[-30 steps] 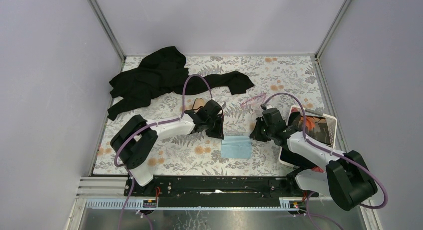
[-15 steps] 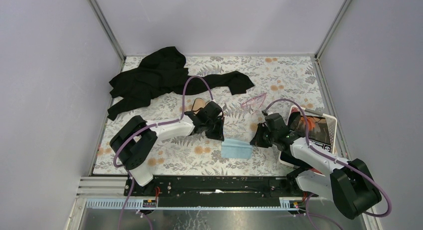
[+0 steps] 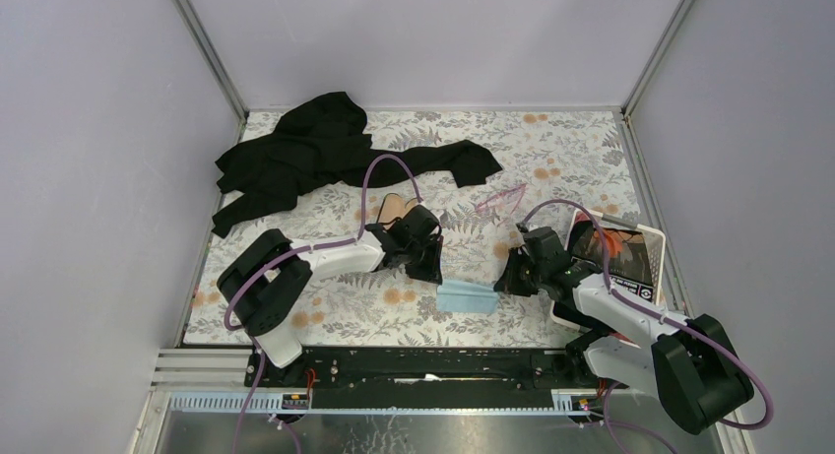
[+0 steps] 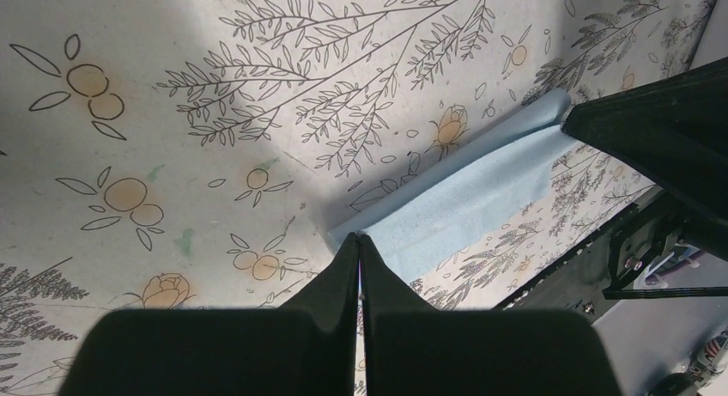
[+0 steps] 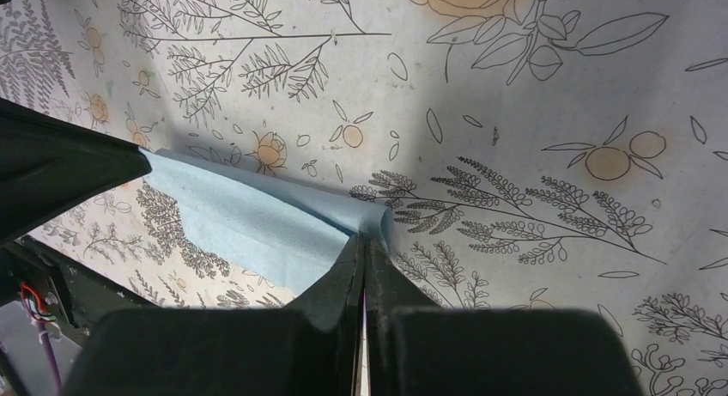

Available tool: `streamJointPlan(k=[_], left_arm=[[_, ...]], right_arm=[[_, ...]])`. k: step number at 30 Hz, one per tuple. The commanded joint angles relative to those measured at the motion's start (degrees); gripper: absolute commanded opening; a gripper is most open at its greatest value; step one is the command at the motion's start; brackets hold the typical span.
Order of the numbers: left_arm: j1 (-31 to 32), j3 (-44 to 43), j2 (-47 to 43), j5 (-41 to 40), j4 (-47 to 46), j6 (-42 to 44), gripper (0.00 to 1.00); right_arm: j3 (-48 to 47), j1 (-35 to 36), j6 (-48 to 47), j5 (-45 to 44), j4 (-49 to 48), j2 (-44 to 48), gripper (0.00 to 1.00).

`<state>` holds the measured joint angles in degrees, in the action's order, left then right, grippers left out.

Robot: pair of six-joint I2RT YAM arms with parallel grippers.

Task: Organize the sunglasses
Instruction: Fold the glasses cleaning cloth at the center of the board.

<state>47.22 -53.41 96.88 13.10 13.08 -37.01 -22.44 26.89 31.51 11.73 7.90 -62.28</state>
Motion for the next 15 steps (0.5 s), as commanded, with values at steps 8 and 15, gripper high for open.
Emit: streamJointPlan(k=[8, 15], left_arm=[[0.1, 1.1, -0.6, -0.7, -2.1, -0.2, 0.0], [0.2, 2.4, -2.2, 0.1, -1.0, 0.0, 0.31]], right_arm=[[0.6, 0.4, -0.5, 1.5, 0.8, -0.2, 0.0], [0.7, 0.4, -0.1, 2.4, 1.5, 0.2, 0.45]])
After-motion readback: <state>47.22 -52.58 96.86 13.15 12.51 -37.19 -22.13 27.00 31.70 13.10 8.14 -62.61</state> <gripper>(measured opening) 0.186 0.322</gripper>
